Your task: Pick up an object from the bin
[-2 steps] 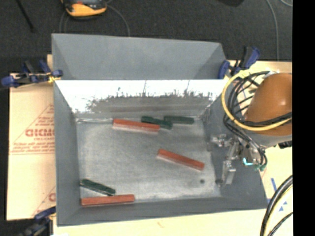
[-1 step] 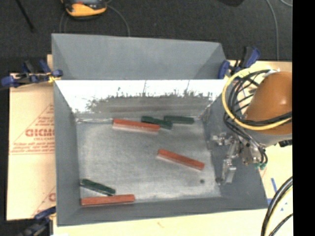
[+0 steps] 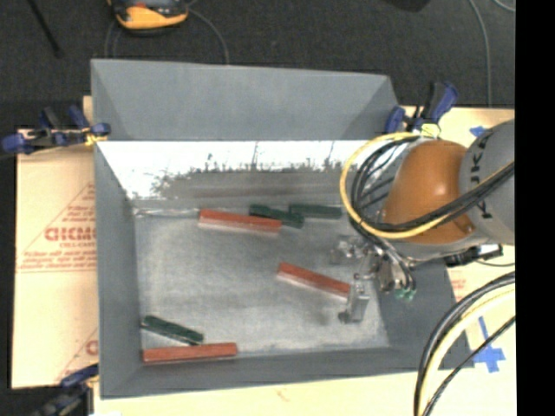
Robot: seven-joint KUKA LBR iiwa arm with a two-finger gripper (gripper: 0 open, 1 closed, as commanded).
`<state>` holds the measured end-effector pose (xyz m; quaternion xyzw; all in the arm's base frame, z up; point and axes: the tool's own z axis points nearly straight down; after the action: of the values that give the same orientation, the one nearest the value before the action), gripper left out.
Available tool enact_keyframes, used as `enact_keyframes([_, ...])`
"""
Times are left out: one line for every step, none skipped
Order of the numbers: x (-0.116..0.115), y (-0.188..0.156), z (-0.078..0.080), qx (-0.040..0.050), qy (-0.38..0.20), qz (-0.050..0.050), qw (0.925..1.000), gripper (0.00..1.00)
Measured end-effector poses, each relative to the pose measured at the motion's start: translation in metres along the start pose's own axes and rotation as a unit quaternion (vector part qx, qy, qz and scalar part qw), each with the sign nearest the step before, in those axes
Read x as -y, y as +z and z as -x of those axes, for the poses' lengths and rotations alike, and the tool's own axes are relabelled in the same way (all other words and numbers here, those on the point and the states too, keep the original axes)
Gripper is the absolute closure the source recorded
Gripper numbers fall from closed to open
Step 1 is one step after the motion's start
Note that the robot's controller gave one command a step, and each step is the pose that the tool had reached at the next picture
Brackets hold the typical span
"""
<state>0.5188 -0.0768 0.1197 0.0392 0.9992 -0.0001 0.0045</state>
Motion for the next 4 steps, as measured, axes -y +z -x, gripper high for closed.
enact_keyframes([-0.013, 0.033, 0.005, -0.0051, 0.013, 0.0, 0.9999, 0.0])
enact_keyframes([-0.039, 0.004, 0.026, -0.0024, 0.01, 0.0, 1.0, 0.0])
enact_keyframes([-0.041, 0.042, 0.025, -0.0017, 0.018, 0.0, 0.9998, 0.0])
enact_keyframes([-0.04, 0.049, 0.015, -0.003, 0.191, -0.001, 0.9816, 1.0])
